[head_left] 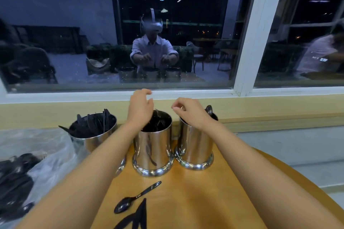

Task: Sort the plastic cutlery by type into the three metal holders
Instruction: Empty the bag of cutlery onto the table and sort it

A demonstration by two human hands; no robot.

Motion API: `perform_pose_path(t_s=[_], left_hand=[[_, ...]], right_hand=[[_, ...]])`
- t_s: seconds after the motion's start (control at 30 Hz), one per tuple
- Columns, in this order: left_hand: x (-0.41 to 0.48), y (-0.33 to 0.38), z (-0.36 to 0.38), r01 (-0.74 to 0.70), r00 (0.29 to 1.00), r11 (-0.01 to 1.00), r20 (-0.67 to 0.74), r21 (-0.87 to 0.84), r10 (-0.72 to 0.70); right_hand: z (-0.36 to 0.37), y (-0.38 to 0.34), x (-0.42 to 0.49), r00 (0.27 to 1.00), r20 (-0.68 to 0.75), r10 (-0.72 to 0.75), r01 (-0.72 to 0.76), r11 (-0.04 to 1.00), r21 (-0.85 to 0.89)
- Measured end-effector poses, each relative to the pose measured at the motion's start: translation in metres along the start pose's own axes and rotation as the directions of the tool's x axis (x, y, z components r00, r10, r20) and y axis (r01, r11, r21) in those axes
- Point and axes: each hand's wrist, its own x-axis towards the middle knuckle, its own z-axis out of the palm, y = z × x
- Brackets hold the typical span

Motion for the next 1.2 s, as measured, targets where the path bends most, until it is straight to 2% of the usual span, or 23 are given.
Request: perform_pose_path(t_s=[0.1,0.13,0.2,0.33,0.43,0.53,0.6,0.67,0.73,0.8,0.87,0.93,0.97,1.03,1.1,1.2], left_hand=[[0.023,-0.022,-0.011,0.222,0.969,0.975,0.107,0.02,-0.223],[0.027,-0.026,-0.01,0.269,0.949,0.963,0.168,-0.002,-0.265],[0.03,-0.031,-0.007,0.276,0.938,0.96,0.233,-0.053,-0.257],[0.024,-0.034,-0.008,0.107,0.981,0.988,0.177,-0.115,-0.086],[0.018,-0.04,-0.015,0.122,0.984,0.985,0.148,-0.126,-0.103],[0.009,-0.05,-0.017,0.127,0.982,0.983,0.154,-0.134,-0.106],[0.002,-0.052,-0.014,0.143,0.988,0.956,0.096,-0.256,-0.122],[-0.004,-0.049,-0.011,0.071,0.994,0.935,-0.049,-0.347,-0.094],[-0.009,-0.043,-0.012,-0.069,0.982,0.926,-0.19,-0.37,-0.003],[-0.011,-0.042,-0.011,-0.161,0.975,0.933,-0.196,-0.322,0.1],[-0.011,-0.048,-0.005,-0.151,0.988,0.973,-0.015,-0.172,0.151],[-0.009,-0.052,-0.004,-0.037,0.983,0.997,0.177,-0.067,0.049],[-0.006,-0.052,-0.005,0.018,0.975,0.997,0.224,-0.073,-0.001],[-0.002,-0.049,-0.012,0.077,0.97,0.988,0.241,-0.131,-0.044],[0.002,-0.048,-0.021,0.082,0.98,0.984,0.191,-0.158,-0.051],[0.001,-0.054,-0.026,0.064,0.989,0.995,0.138,-0.073,-0.054]], right_hand=[[0.024,-0.018,0.02,0.977,0.181,0.114,-0.109,0.993,-0.041],[0.031,-0.023,0.026,0.959,0.243,0.145,-0.125,0.987,-0.099],[0.043,-0.029,0.034,0.931,0.314,0.184,-0.111,0.966,-0.235],[0.056,-0.034,0.04,0.937,0.281,0.205,-0.116,0.946,-0.303],[0.064,-0.037,0.039,0.952,0.22,0.21,-0.118,0.921,-0.371],[0.074,-0.036,0.035,0.983,0.081,0.167,-0.115,0.89,-0.441],[0.078,-0.028,0.034,0.986,-0.025,0.163,-0.163,0.933,-0.32],[0.077,-0.019,0.033,0.976,-0.108,0.189,-0.198,0.977,-0.076],[0.073,-0.016,0.03,0.965,-0.2,0.167,-0.136,0.978,0.16],[0.068,-0.018,0.022,0.952,-0.274,0.14,-0.058,0.957,0.285],[0.065,-0.019,0.017,0.972,-0.217,0.086,-0.033,0.972,0.234],[0.063,-0.019,0.017,0.996,-0.037,0.077,-0.073,0.992,0.102],[0.061,-0.02,0.017,0.996,0.027,0.085,-0.087,0.994,0.059],[0.053,-0.023,0.021,0.994,0.062,0.095,-0.1,0.991,0.087],[0.047,-0.024,0.02,0.996,0.017,0.089,-0.091,0.984,0.154],[0.05,-0.021,0.014,0.998,0.055,0.025,-0.03,0.995,0.09]])
